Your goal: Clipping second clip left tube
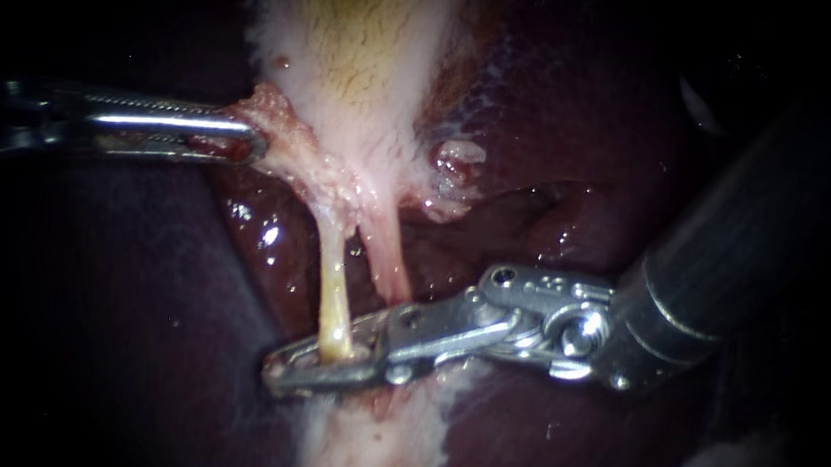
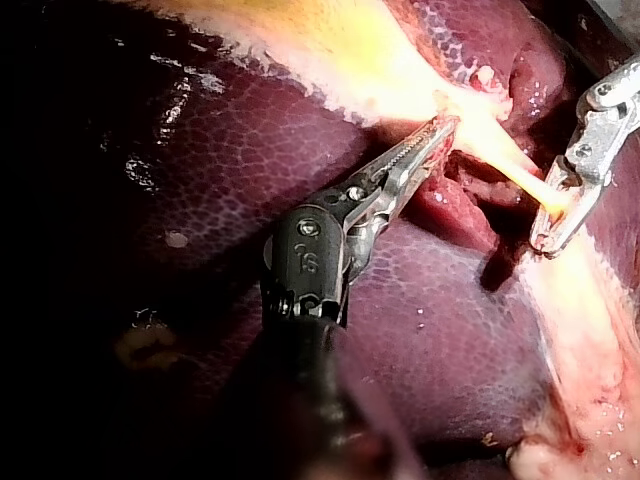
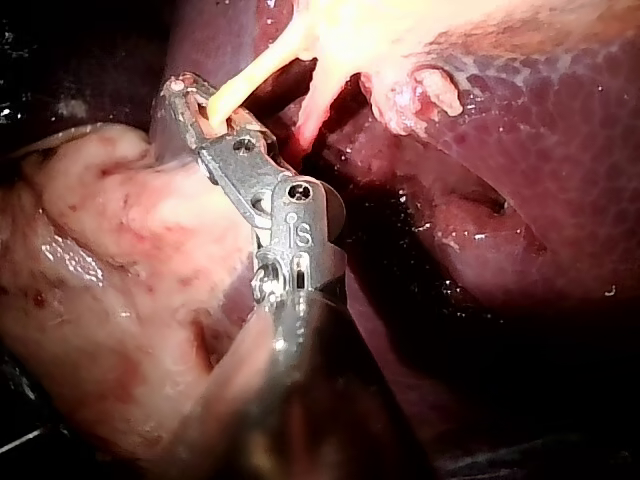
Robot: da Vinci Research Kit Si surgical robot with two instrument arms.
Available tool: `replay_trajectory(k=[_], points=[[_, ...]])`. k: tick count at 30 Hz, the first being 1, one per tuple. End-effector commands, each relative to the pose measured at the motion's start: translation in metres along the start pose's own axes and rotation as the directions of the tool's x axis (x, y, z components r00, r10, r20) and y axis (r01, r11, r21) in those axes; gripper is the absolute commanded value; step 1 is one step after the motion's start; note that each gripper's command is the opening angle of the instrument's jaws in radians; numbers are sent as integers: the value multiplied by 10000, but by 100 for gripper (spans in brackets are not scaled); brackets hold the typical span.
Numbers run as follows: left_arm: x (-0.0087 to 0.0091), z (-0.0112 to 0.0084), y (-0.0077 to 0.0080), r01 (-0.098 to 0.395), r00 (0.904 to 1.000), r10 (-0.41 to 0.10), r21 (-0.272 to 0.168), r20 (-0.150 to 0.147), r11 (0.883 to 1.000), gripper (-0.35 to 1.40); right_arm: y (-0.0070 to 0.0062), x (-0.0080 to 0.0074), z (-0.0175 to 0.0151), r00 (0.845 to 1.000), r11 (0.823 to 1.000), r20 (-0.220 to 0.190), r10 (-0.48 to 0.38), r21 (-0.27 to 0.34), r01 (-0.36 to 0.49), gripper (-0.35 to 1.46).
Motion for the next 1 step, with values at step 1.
replay_trajectory(k=[1], points=[[0,0,0,2,10000,-2,-1,2,10000,-35,1,0,0,10000,10000,-9,14,5,-14,-35]])
